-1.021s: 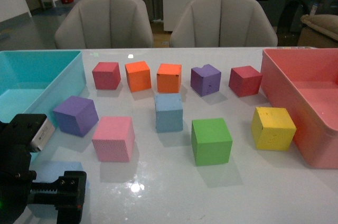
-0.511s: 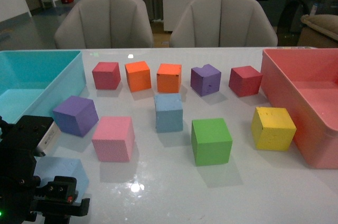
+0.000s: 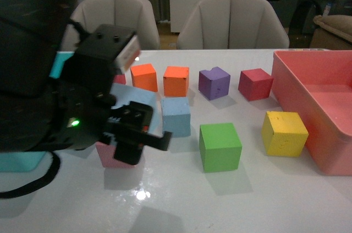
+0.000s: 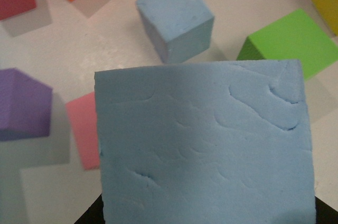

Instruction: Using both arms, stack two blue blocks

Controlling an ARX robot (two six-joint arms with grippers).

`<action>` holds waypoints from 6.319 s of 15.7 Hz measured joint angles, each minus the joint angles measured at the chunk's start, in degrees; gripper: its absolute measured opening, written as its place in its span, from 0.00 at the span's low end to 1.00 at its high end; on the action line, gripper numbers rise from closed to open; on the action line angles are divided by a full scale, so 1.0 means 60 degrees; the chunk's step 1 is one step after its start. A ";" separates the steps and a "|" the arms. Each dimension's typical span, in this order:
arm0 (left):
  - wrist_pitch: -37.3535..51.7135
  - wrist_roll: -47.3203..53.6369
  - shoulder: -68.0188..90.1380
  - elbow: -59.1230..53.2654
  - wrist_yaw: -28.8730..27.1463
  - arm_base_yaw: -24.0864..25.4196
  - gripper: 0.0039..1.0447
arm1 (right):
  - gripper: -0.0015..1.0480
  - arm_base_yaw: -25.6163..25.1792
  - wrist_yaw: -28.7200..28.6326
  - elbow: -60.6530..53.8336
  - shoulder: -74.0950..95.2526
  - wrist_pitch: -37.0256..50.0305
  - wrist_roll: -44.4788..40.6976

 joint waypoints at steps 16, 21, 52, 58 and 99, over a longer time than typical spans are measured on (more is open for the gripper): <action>-0.2758 -0.0557 0.5319 0.7038 0.0441 0.0404 0.47 | 0.94 0.0000 0.0000 0.0000 0.0000 0.0000 0.0000; -0.2579 -0.0714 0.5504 0.7038 0.0433 0.0299 0.47 | 0.94 0.0000 0.0000 0.0000 0.0000 0.0000 0.0000; 0.6036 -0.0255 -0.2907 -0.1319 -0.3180 0.0182 0.53 | 0.94 0.0000 0.0004 0.0000 0.0000 0.0000 0.0000; 0.6288 -0.0251 -0.4124 -0.3643 -0.2328 0.1107 0.24 | 0.94 0.0000 -0.0004 0.0000 0.0000 0.0000 0.0000; -0.1249 -0.0211 -1.5795 -0.7614 0.0962 0.4317 0.01 | 0.94 0.0000 0.0000 0.0000 0.0000 -0.0004 0.0000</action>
